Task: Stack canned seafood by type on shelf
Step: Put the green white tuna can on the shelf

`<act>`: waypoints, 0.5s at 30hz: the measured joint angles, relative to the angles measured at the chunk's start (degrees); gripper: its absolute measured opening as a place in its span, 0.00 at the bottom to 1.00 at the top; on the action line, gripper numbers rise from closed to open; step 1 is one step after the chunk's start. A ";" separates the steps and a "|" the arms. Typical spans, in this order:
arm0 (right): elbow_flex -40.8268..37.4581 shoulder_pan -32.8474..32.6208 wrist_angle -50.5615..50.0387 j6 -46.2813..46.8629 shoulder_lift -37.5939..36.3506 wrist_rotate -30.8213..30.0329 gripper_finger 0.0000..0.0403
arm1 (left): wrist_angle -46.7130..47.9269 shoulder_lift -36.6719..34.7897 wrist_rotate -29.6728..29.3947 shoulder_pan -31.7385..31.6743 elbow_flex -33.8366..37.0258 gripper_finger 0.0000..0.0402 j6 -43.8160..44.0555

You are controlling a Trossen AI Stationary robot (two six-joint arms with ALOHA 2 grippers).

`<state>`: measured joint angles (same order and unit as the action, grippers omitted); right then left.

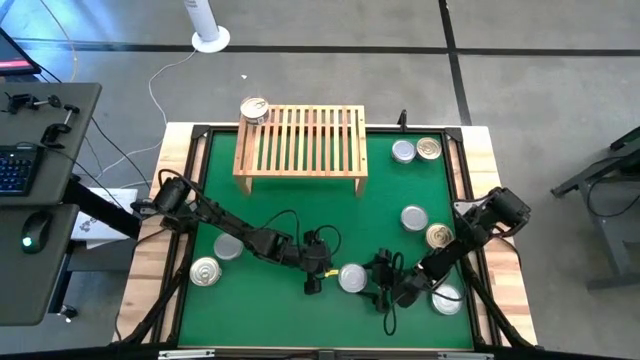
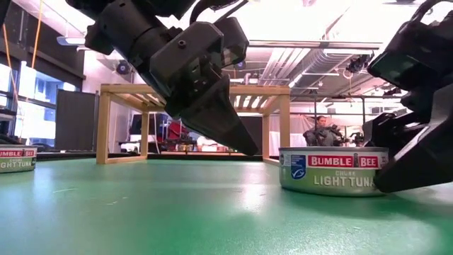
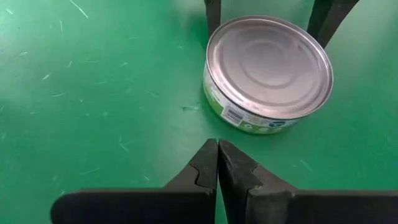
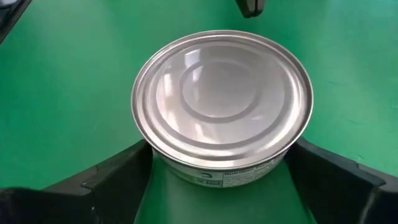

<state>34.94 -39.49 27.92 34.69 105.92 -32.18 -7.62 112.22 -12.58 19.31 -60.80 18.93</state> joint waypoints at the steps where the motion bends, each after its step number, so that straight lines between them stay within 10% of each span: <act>1: 0.00 0.49 0.38 -0.31 -0.01 1.05 0.90 | -0.01 0.00 0.00 0.00 0.00 0.00 -0.01; 15: -0.15 3.16 3.49 -5.04 -1.13 -0.14 0.94 | 0.36 0.00 -0.07 0.15 0.07 0.00 -0.04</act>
<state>34.79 -36.33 31.41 29.65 104.79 -32.32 -7.27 112.22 -12.65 19.46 -60.73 18.90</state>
